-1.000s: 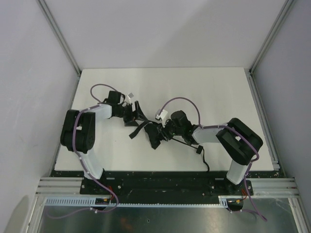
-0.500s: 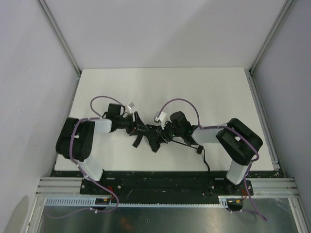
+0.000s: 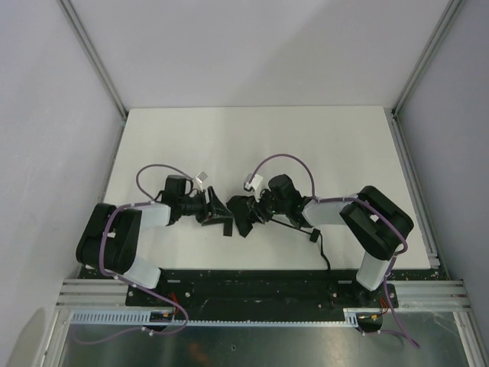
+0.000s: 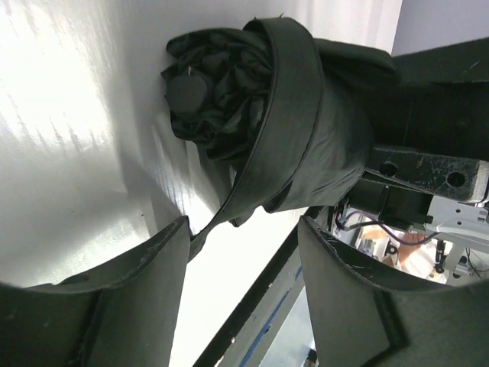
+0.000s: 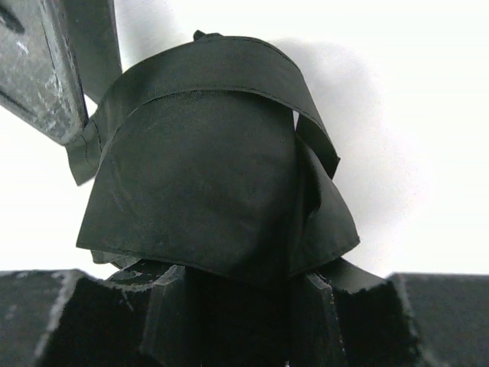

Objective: Put away the umbrella

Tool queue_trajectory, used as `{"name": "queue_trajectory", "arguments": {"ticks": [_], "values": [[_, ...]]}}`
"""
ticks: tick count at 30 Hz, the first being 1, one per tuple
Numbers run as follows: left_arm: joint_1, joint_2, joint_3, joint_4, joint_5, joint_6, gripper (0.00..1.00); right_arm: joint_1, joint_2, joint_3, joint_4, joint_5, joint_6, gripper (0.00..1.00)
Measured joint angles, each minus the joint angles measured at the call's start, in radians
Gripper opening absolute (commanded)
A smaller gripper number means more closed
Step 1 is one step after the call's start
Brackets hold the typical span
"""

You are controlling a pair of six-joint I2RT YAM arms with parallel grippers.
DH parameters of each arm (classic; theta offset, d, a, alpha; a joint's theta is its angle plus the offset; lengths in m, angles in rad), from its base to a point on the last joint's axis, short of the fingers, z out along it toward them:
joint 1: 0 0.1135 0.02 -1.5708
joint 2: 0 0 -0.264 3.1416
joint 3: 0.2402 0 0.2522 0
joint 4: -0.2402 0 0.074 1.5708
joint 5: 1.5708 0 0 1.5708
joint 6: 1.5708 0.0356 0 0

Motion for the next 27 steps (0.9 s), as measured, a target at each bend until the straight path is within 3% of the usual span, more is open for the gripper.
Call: {"name": "queue_trajectory", "arguments": {"ticks": [5, 15, 27], "values": [[-0.042, 0.002, -0.006, 0.035, -0.001, -0.025, 0.51, 0.000, 0.000, 0.000, 0.000, 0.000, 0.000, 0.00], [-0.086, 0.026, -0.005, 0.083, -0.005, -0.063, 0.03, 0.003, 0.000, 0.000, 0.000, 0.009, 0.000, 0.00], [-0.117, -0.105, -0.006, 0.089, -0.032, -0.092, 0.00, 0.003, 0.000, 0.000, 0.008, 0.066, 0.032, 0.00]]}}
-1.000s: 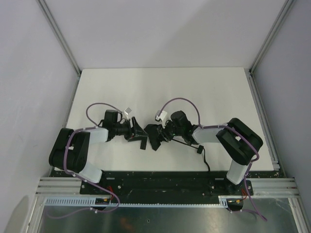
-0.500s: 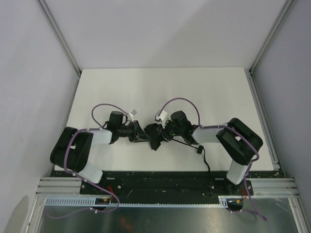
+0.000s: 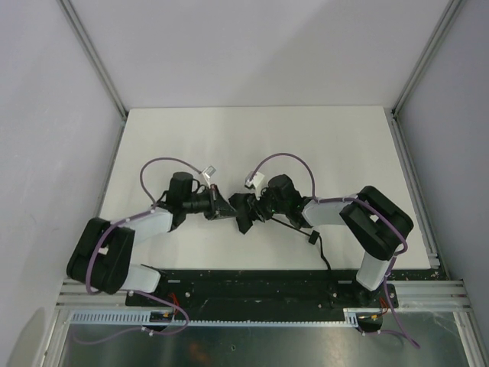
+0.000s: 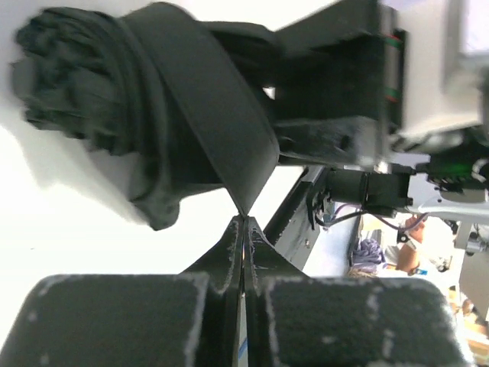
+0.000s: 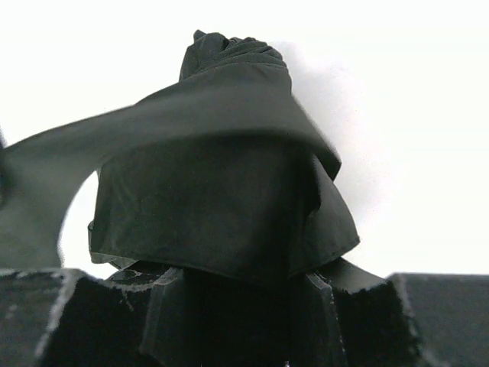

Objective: Put away the umbrella

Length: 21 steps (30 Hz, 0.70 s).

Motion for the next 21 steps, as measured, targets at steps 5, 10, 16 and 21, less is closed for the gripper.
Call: {"name": "queue_trajectory", "arguments": {"ticks": [5, 10, 16, 21], "values": [[-0.073, -0.079, -0.036, 0.021, -0.019, -0.012, 0.00, 0.002, 0.000, 0.000, 0.010, 0.062, 0.023, 0.00], [-0.103, -0.061, -0.113, 0.000, -0.058, -0.028, 0.00, 0.003, 0.000, 0.000, 0.016, 0.094, 0.021, 0.00], [-0.103, -0.046, -0.127, -0.053, -0.104, -0.023, 0.35, 0.005, -0.003, 0.000, 0.013, 0.096, 0.004, 0.00], [-0.103, -0.072, -0.087, -0.128, -0.140, 0.010, 0.74, 0.004, -0.007, 0.000, 0.002, 0.079, -0.008, 0.00]]}}
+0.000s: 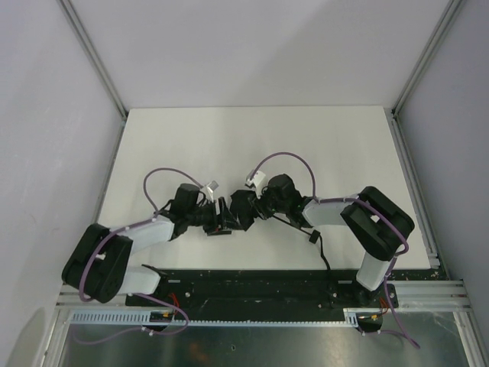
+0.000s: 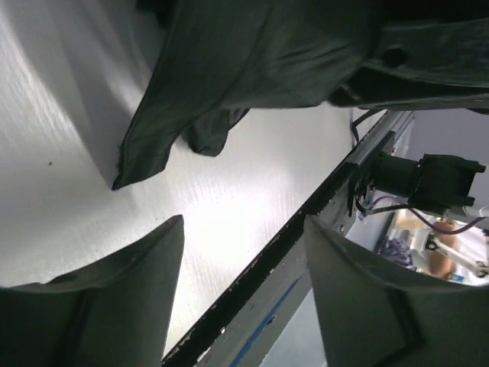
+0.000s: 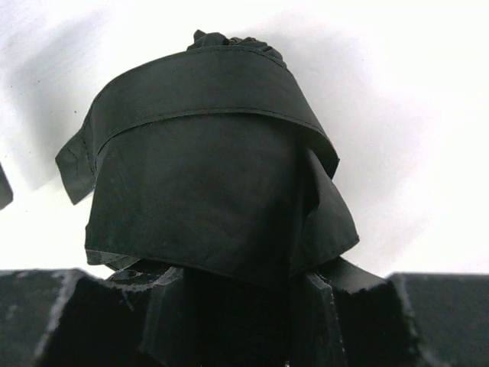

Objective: Put away the umbrella

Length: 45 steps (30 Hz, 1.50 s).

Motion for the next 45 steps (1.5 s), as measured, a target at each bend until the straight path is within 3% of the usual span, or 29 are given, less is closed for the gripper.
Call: {"name": "queue_trajectory", "arguments": {"ticks": [3, 5, 11, 17, 21, 33, 35, 39, 40, 45], "values": [[0.000, -0.053, 0.026, -0.030, -0.040, 0.020, 0.90, -0.001, -0.002, 0.000, -0.006, -0.010, -0.001, 0.00], [0.000, -0.081, 0.056, -0.055, -0.075, 0.038, 0.93, -0.001, -0.003, 0.000, -0.009, -0.016, -0.001, 0.00], [0.002, -0.012, 0.186, -0.111, -0.146, 0.108, 0.68, -0.001, -0.004, 0.000, -0.011, -0.028, -0.001, 0.00], [0.002, 0.138, 0.242, -0.172, -0.197, 0.224, 0.79, -0.003, -0.004, 0.000, -0.011, -0.043, -0.001, 0.00], [-0.004, 0.144, 0.242, -0.196, -0.235, 0.263, 0.78, -0.008, -0.004, 0.000, -0.011, -0.051, -0.001, 0.00], [-0.066, 0.168, 0.215, -0.120, -0.270, 0.253, 0.56, -0.014, -0.004, 0.000, -0.011, -0.061, 0.000, 0.00], [-0.070, 0.168, 0.206, -0.100, -0.282, 0.250, 0.47, -0.014, -0.004, 0.000, -0.011, -0.061, 0.000, 0.00], [-0.073, 0.182, 0.199, -0.079, -0.315, 0.236, 0.10, -0.014, -0.004, 0.000, -0.011, -0.061, 0.000, 0.00], [-0.074, 0.188, 0.198, -0.076, -0.323, 0.229, 0.05, -0.014, -0.004, 0.000, -0.011, -0.060, 0.001, 0.00], [-0.075, 0.166, 0.184, -0.074, -0.328, 0.220, 0.00, -0.008, -0.004, 0.000, -0.011, -0.038, 0.006, 0.00]]}}
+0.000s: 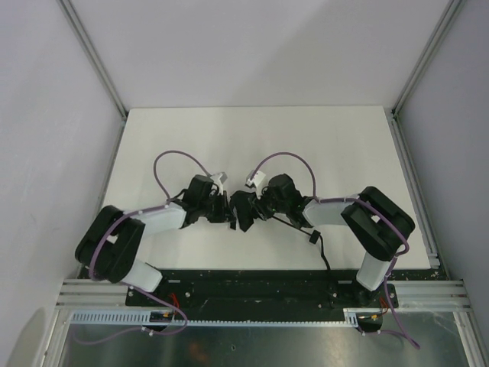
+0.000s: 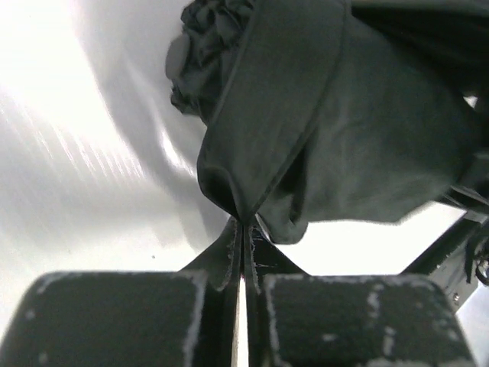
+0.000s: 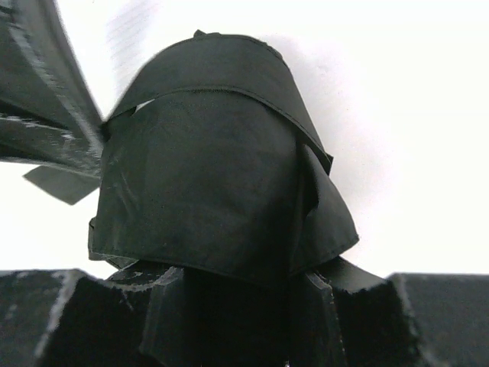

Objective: Put away the umbrella

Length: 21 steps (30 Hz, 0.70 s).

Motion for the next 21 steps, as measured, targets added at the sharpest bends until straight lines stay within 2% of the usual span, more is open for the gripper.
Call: {"name": "queue_trajectory", "arguments": {"ticks": [10, 13, 17, 21], "values": [[-0.018, -0.343, -0.045, 0.006, 0.097, -0.084, 0.00, 0.042, 0.002, 0.000, 0.011, 0.138, 0.025, 0.00], [-0.035, -0.385, -0.045, 0.019, 0.117, -0.110, 0.00, 0.046, 0.005, 0.000, 0.027, 0.134, 0.042, 0.00], [-0.087, -0.362, -0.077, 0.051, 0.136, -0.145, 0.00, 0.035, 0.005, 0.000, 0.041, 0.078, 0.090, 0.00], [-0.117, -0.348, -0.154, 0.058, 0.137, -0.156, 0.00, -0.019, -0.001, 0.000, 0.045, -0.084, 0.175, 0.00]]}}
